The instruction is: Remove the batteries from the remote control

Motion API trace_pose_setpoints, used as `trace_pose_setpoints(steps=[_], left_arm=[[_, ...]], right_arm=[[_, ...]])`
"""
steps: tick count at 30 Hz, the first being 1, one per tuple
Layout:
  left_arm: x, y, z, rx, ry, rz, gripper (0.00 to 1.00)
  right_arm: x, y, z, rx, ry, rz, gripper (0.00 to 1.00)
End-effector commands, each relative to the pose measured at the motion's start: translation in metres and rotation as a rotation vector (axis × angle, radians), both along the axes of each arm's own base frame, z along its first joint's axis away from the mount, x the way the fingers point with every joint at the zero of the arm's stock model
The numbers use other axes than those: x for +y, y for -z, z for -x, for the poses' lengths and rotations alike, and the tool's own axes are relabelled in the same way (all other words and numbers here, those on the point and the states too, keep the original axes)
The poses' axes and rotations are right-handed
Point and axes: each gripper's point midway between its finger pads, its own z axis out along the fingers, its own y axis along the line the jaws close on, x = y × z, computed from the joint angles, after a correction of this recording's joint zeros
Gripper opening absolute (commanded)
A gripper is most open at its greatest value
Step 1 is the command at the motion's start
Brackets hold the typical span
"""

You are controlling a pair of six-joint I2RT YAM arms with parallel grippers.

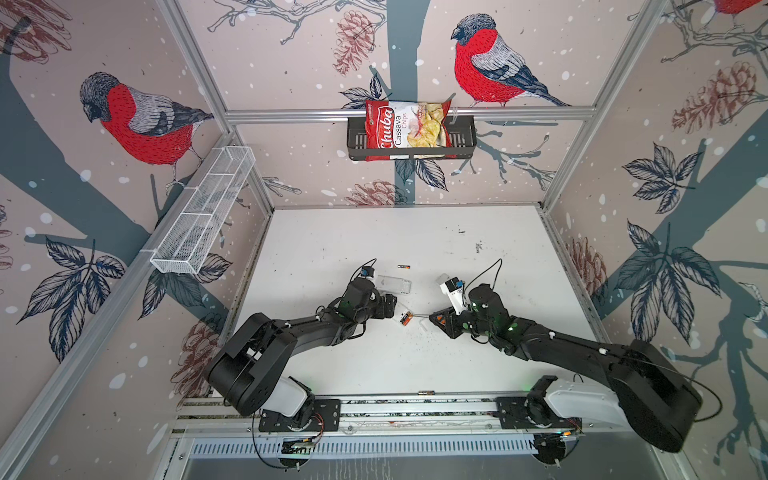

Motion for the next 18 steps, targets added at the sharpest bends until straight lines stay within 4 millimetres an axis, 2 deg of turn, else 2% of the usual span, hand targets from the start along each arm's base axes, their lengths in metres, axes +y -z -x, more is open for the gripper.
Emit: trace_pose_setpoints(steps=[1,11,12,18], left_arm=[[0.001,0.008,0.001,0.011,0.013,-0.035,0.9],[0.0,0.023,0.002,0.043,0.024,-0.077,0.89],[0.0,0.025,0.003,0.047,0.025,-0.081,0.89],[-0.002,0.028,0.004,0.055,0.03,-0.083,0.87]], right_arm=[[0.007,-0.005,-0.001,-0.032,-0.02,-0.017,0.0],[0.011,-0.006,0.004,-0.041,-0.038,-0.028,0.0],[0.011,0.003,0.004,-0.022,-0.038,-0.009,0.0],[0.013,0.008,0.003,-0.015,-0.044,-0.002,0.0]])
